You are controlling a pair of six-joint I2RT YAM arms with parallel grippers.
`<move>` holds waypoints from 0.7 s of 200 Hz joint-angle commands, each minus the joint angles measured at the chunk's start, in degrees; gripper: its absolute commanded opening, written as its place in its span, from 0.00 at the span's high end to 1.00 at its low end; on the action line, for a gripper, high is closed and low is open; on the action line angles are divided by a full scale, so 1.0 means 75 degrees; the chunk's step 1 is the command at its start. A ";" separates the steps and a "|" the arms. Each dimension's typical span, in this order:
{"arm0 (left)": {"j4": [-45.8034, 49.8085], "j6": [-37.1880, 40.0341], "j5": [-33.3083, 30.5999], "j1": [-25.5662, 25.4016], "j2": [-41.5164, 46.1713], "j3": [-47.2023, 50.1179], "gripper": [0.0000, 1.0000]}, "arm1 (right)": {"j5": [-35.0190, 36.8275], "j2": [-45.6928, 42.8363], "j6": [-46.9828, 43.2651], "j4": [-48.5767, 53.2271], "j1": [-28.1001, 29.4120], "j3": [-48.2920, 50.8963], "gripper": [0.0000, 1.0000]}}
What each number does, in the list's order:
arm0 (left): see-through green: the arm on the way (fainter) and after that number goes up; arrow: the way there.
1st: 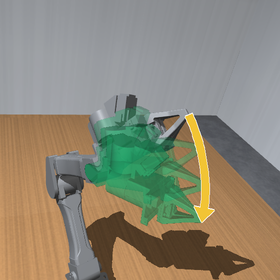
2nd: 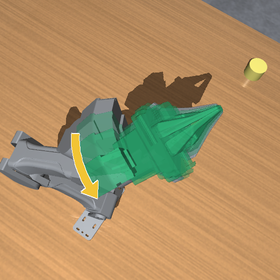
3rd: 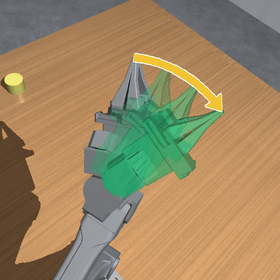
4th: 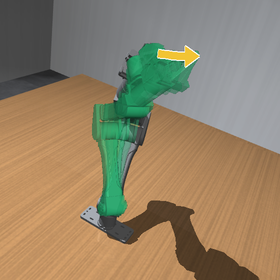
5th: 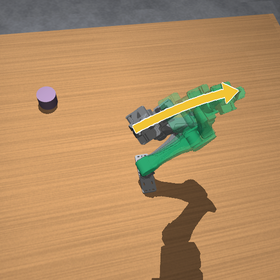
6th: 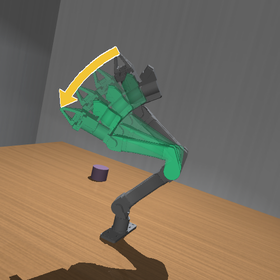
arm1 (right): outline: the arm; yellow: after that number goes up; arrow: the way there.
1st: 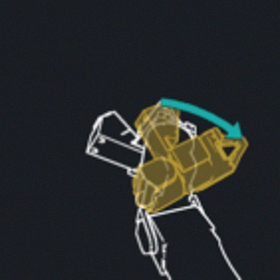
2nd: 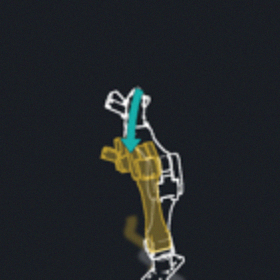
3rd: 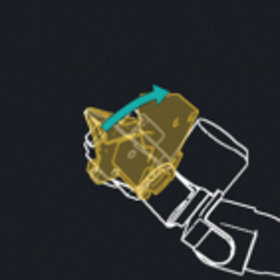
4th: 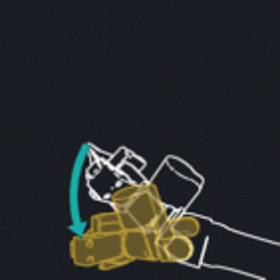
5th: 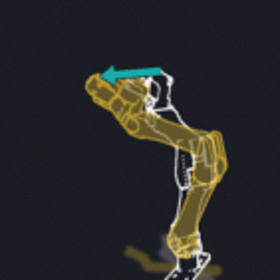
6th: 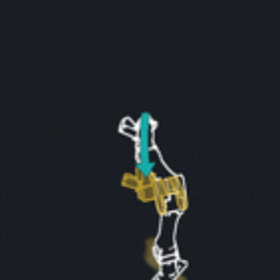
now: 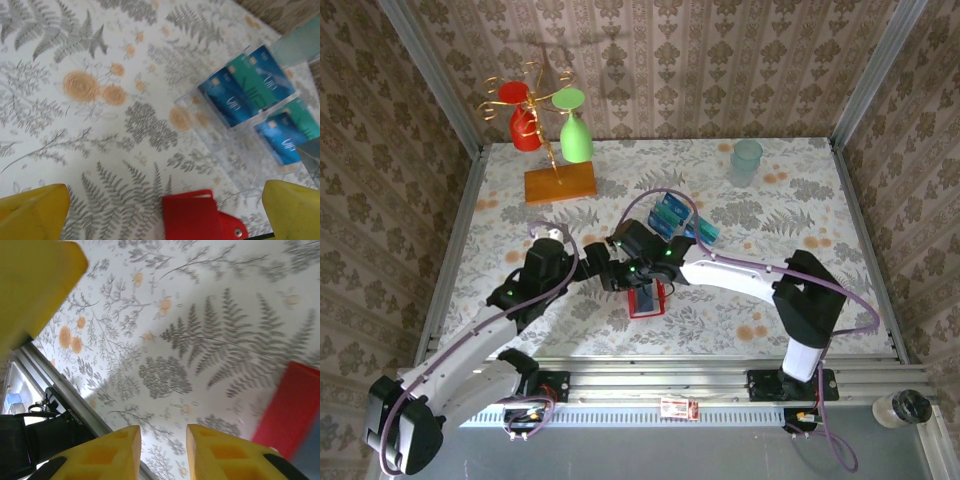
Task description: Put the credit cards into the card holder
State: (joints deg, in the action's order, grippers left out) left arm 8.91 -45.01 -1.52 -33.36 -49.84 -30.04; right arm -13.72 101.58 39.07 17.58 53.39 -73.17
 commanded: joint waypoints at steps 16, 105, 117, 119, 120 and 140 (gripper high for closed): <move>0.0450 0.0277 0.0084 0.0045 -0.0291 0.0098 0.00 | 0.0427 -0.0038 -0.0103 0.0422 -0.0300 0.0593 0.81; 0.0566 0.1212 0.0455 -0.0449 -0.2055 -0.0614 0.00 | 0.0681 -0.0700 0.0540 -0.0798 -0.0585 0.2794 0.85; 0.0582 0.1323 0.0426 -0.0596 -0.2289 -0.0707 0.00 | 0.0617 -0.0705 0.0644 -0.1005 -0.0590 0.2980 0.85; 0.0588 0.1334 0.0417 -0.0624 -0.2341 -0.0720 0.00 | 0.0612 -0.0707 0.0657 -0.1031 -0.0588 0.2996 0.85; 0.0585 0.1342 0.0409 -0.0637 -0.2353 -0.0730 0.00 | 0.0611 -0.0704 0.0665 -0.1049 -0.0583 0.3007 0.85; 0.0601 0.1504 0.0289 -0.0861 -0.2737 -0.0856 0.00 | 0.0574 -0.0706 0.0718 -0.1194 -0.0590 0.3111 0.85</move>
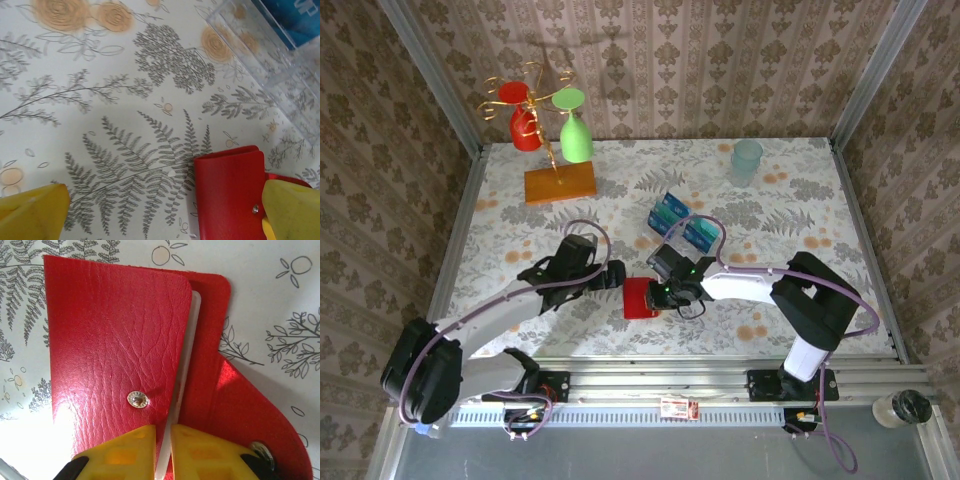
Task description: Put the credit cards into the card holder
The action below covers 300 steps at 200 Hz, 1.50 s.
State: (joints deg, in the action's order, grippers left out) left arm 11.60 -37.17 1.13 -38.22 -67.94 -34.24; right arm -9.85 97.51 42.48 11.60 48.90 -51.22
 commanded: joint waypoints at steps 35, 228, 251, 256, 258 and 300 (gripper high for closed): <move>0.0346 0.0655 -0.0246 -0.0577 -0.0867 -0.0450 0.00 | 0.0053 -0.0163 0.0254 -0.0398 0.0014 0.0197 0.85; -0.0237 -0.0006 -0.1086 -0.1602 -0.2241 0.0218 0.00 | 0.0003 -0.0414 -0.0083 0.0324 -0.0056 -0.0368 0.84; -0.0027 -0.0338 -0.1501 -0.1822 -0.2399 0.0186 0.00 | 0.0075 -0.0942 -0.0224 0.0720 -0.0259 -0.0580 0.83; 0.0026 -0.0399 -0.1573 -0.1861 -0.2433 0.0163 0.00 | 0.0105 -0.1061 -0.0237 0.0791 -0.0322 -0.0590 0.83; 0.0048 -0.0411 -0.1590 -0.1879 -0.2451 0.0151 0.00 | 0.0112 -0.1096 -0.0244 0.0819 -0.0351 -0.0595 0.83; 0.0279 -0.0611 -0.2016 -0.2159 -0.2526 0.0051 0.00 | 0.0356 -0.1367 -0.0517 0.1422 -0.0748 -0.0606 0.82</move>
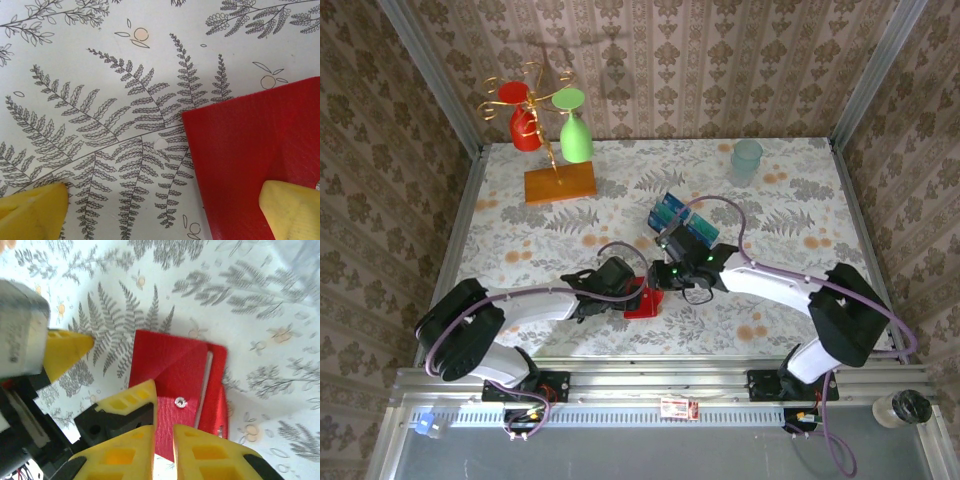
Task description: Put the credit cards into the card holder
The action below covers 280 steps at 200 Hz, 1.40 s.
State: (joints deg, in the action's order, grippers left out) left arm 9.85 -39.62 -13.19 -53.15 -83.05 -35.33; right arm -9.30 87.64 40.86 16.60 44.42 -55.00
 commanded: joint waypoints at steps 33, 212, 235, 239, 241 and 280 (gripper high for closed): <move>0.0435 -0.0293 -0.0174 -0.0230 -0.0491 0.0244 0.00 | 0.0344 0.0247 -0.0479 0.0905 -0.0175 -0.0172 0.76; -0.0238 -0.0287 -0.0030 -0.0355 0.0177 0.0979 0.00 | -0.0363 0.0889 -0.0127 0.0118 -0.0152 -0.0121 1.00; -0.0405 -0.0300 0.0022 -0.0408 0.0244 0.1128 0.00 | -0.0629 0.0918 0.0120 -0.0262 -0.0150 -0.0073 1.00; -0.0430 -0.0300 0.0033 -0.0414 0.0258 0.1156 0.00 | -0.0671 0.0940 0.0162 -0.0315 -0.0148 -0.0073 1.00; -0.0439 -0.0315 0.0029 -0.0423 0.0257 0.1165 0.00 | -0.0694 0.0955 0.0170 -0.0350 -0.0146 -0.0079 1.00; -0.0528 -0.0374 0.0042 -0.0450 0.0229 0.1254 0.00 | -0.0956 0.1315 0.0484 -0.0811 -0.0135 -0.0141 1.00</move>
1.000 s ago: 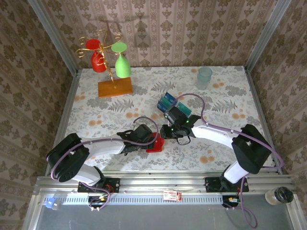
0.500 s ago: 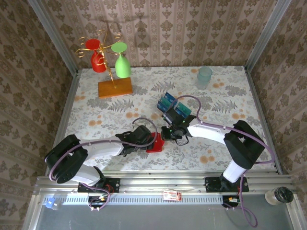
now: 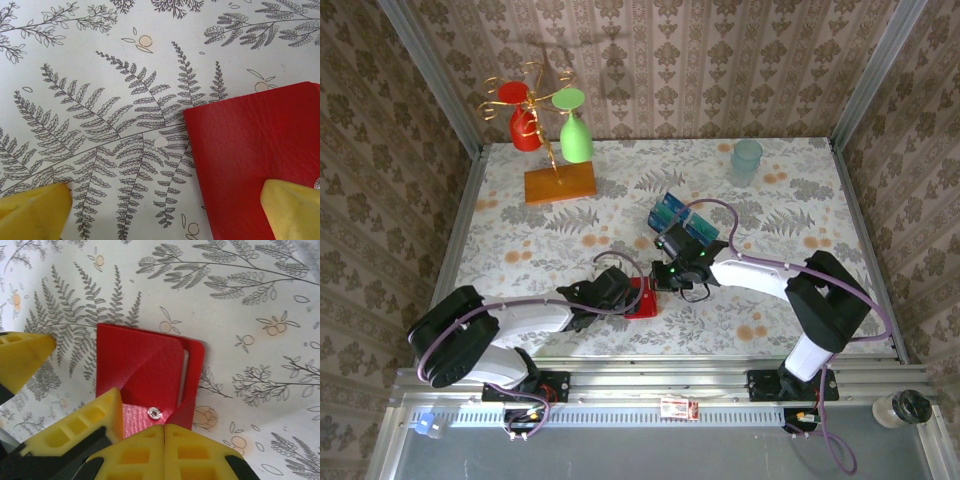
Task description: Put the credit cards into the card holder
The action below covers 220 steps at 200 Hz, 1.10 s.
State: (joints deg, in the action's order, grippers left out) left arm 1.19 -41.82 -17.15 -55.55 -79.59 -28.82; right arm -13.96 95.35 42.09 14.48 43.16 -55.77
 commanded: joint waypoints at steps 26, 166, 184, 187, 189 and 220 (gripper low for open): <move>0.0609 -0.0089 0.0553 -0.0139 -0.0217 0.0409 0.00 | -0.0385 0.0487 0.0406 -0.0681 0.0083 -0.0082 1.00; 0.0616 -0.0131 0.0517 -0.0170 -0.0155 0.0432 0.00 | -0.0413 0.0979 0.0581 -0.1002 0.0299 0.0054 1.00; 0.0620 -0.0130 0.0517 -0.0164 -0.0156 0.0420 0.00 | -0.0381 0.0974 0.0617 -0.1069 0.0356 0.0193 1.00; 0.0615 -0.0131 0.0517 -0.0164 -0.0159 0.0423 0.00 | -0.0388 0.0968 0.0621 -0.1083 0.0371 0.0212 1.00; 0.0615 -0.0131 0.0511 -0.0164 -0.0158 0.0421 0.00 | -0.0371 0.0964 0.0619 -0.1092 0.0371 0.0228 1.00; 0.0618 -0.0132 0.0501 -0.0173 -0.0157 0.0421 0.00 | -0.0284 0.0864 0.0690 -0.1235 0.0486 0.0501 1.00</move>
State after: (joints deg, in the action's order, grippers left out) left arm 0.36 -41.85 -17.72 -55.86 -79.31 -28.14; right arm -16.19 101.08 46.17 6.81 44.60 -54.61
